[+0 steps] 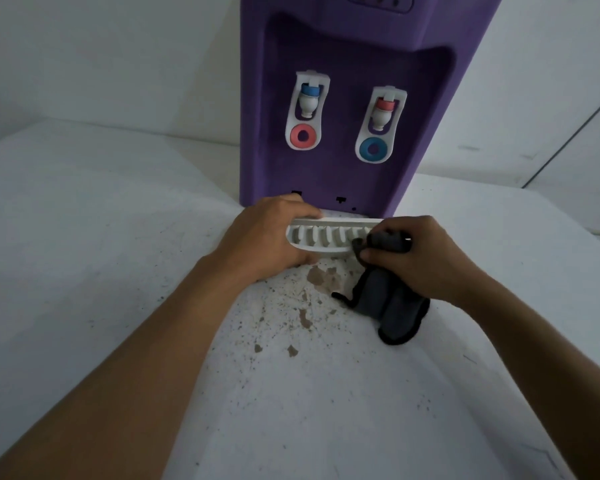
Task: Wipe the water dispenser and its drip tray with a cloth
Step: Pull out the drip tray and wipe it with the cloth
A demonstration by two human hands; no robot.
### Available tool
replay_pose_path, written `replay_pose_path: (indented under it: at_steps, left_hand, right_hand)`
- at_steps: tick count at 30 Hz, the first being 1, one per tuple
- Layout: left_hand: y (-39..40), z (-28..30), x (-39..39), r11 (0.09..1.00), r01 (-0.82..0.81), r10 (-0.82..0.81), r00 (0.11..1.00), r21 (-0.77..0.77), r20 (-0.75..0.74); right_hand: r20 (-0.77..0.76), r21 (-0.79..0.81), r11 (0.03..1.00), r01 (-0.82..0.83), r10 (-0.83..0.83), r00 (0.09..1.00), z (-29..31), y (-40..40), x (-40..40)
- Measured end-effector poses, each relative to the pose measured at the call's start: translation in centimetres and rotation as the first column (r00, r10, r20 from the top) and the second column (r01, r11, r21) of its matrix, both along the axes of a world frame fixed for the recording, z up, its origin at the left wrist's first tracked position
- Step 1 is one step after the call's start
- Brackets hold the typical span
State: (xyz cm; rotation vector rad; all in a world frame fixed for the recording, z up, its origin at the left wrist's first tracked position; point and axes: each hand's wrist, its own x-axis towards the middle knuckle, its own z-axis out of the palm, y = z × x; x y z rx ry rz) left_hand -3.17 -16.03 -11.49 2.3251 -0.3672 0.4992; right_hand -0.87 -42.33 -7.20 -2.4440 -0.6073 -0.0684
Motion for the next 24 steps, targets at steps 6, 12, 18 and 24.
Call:
replay_pose_path:
  at_steps: [6,12,18,24]
  left_hand:
    - [-0.1,0.1,0.0,1.0,-0.013,0.014,1.0,0.006,-0.012]
    - [0.0,0.0,-0.1,1.0,-0.019,0.019,1.0,0.006,-0.011]
    - [-0.2,0.1,-0.2,0.999,-0.026,0.026,1.0,0.019,-0.002]
    - [-0.1,-0.1,-0.1,1.0,-0.022,0.022,1.0,0.017,0.004]
  right_hand:
    - [0.059,-0.065,0.968,0.24,-0.237,0.97,0.0,-2.9,1.0]
    - [0.1,0.063,0.996,0.071,-0.077,0.992,-0.4,-1.2,-0.1]
    - [0.074,0.064,0.986,0.154,-0.158,0.985,-0.7,-1.7,0.8]
    - [0.185,0.087,0.972,0.218,-0.231,0.955,-1.5,-0.1,-0.4]
